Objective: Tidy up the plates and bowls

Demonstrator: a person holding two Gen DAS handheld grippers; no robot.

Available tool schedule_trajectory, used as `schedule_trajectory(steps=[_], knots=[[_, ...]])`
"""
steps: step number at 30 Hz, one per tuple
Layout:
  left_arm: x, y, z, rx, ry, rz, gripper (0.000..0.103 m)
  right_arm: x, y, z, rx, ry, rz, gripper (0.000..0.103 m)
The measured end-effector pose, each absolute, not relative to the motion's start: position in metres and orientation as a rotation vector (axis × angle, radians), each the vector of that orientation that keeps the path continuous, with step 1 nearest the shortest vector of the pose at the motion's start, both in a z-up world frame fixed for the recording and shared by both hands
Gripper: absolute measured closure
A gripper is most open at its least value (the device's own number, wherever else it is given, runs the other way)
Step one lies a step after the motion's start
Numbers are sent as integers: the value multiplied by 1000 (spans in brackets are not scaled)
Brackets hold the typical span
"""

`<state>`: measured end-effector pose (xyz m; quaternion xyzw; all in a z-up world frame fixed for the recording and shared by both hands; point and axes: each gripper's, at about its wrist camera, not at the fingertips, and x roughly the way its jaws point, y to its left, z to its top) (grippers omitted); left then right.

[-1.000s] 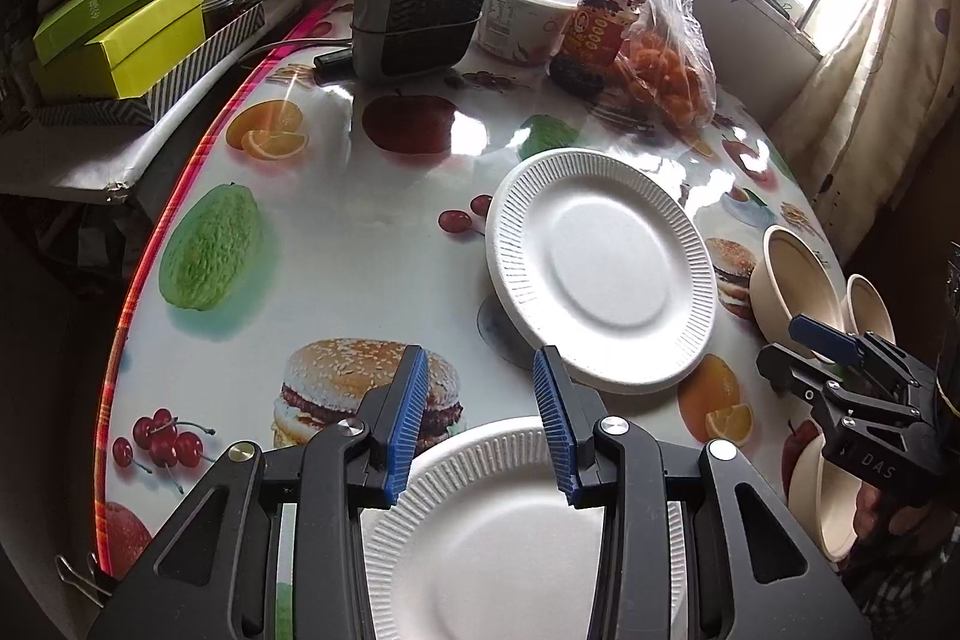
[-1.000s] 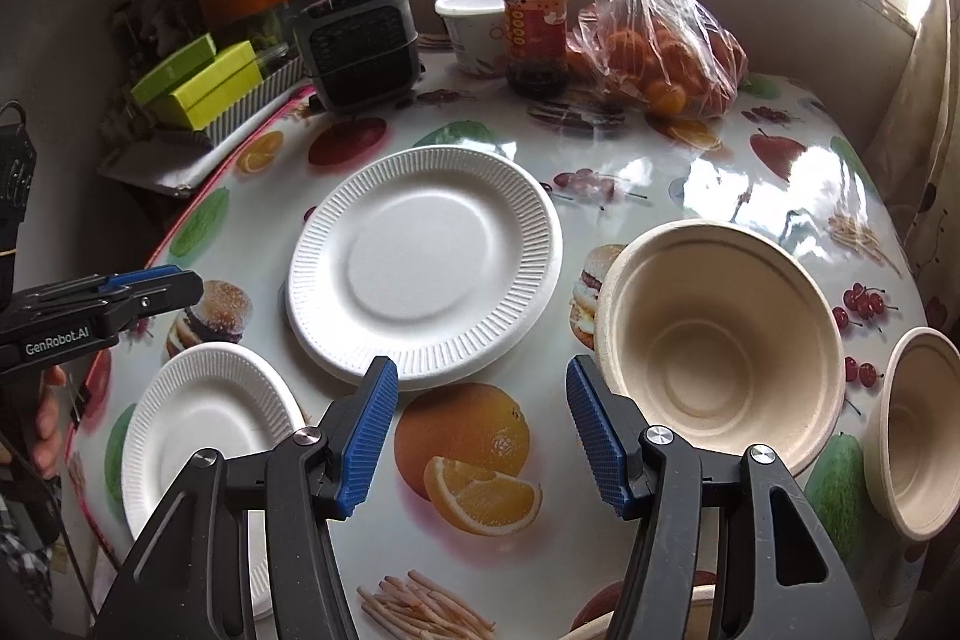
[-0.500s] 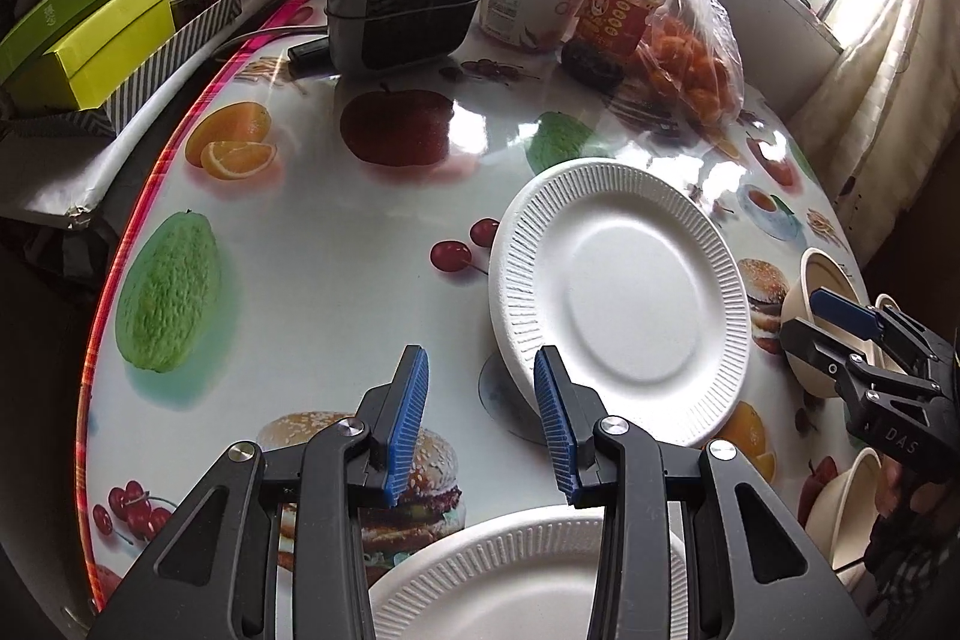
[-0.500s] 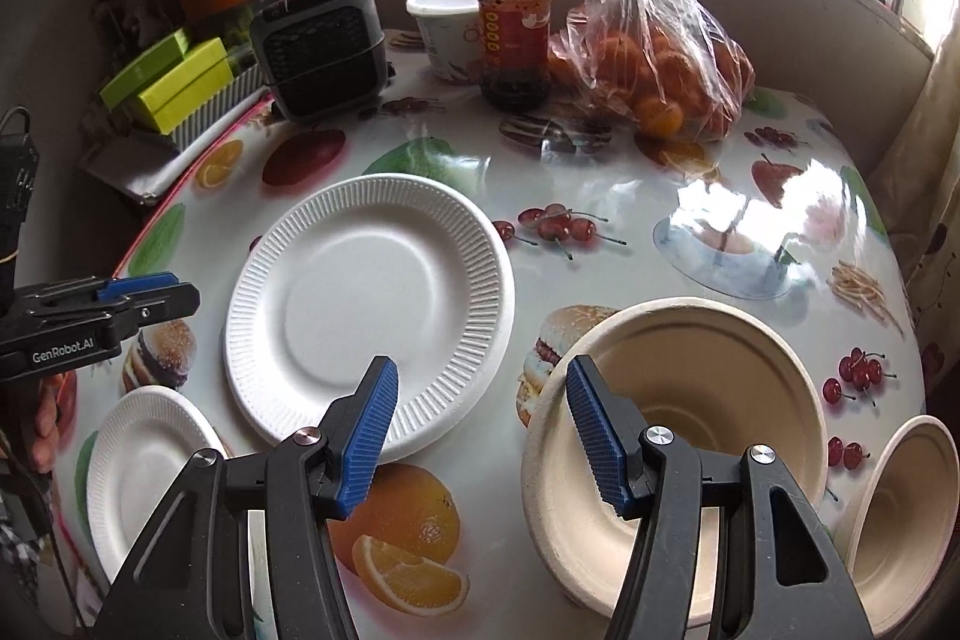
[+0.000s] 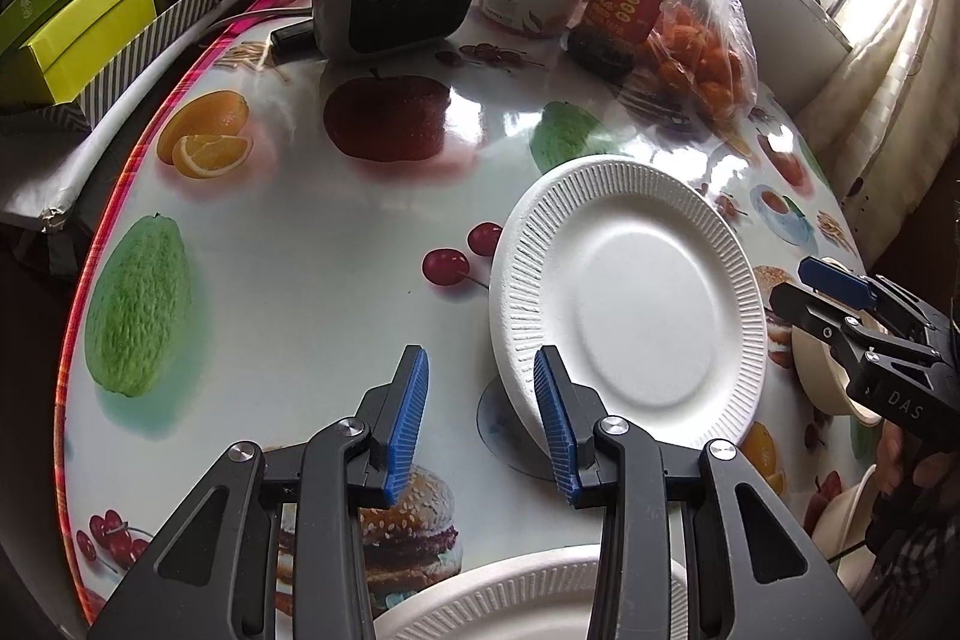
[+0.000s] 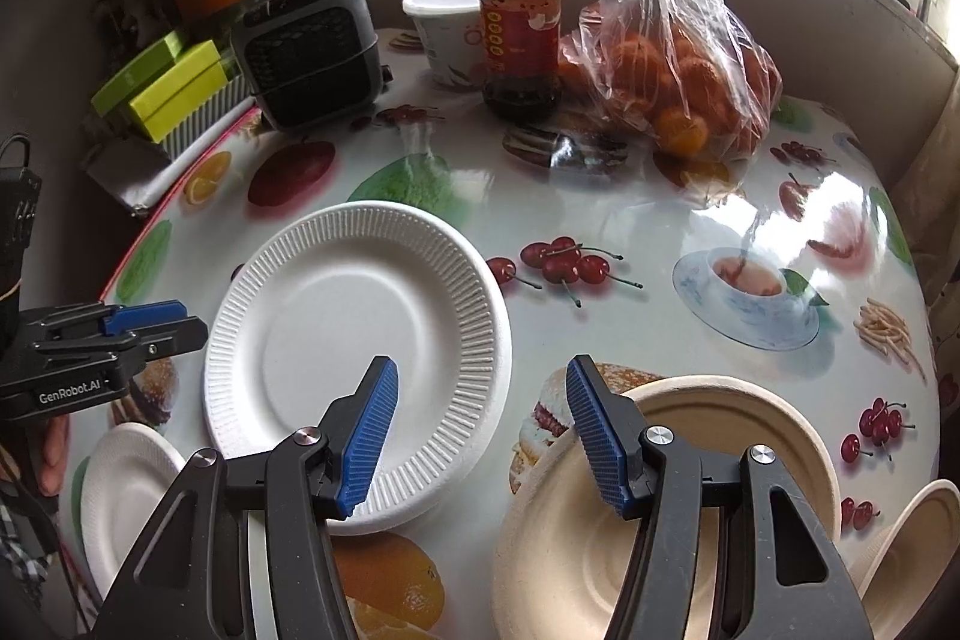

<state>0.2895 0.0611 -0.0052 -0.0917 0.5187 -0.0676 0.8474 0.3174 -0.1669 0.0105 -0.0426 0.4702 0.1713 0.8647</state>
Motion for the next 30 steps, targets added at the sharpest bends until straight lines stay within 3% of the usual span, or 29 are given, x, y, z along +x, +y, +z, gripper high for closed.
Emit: schedule_trajectory(steps=[11,20,30], knots=[[292,61,-8,-202,1094,-143,65,333,-167,-2,-61,1021,399,45],[295,63,-13,-218,1102,-139,71,339,-163,-11,-41,1068,420,61],[296,64,-17,-219,1118,-146,71,352,-163,-5,18,1088,424,61]])
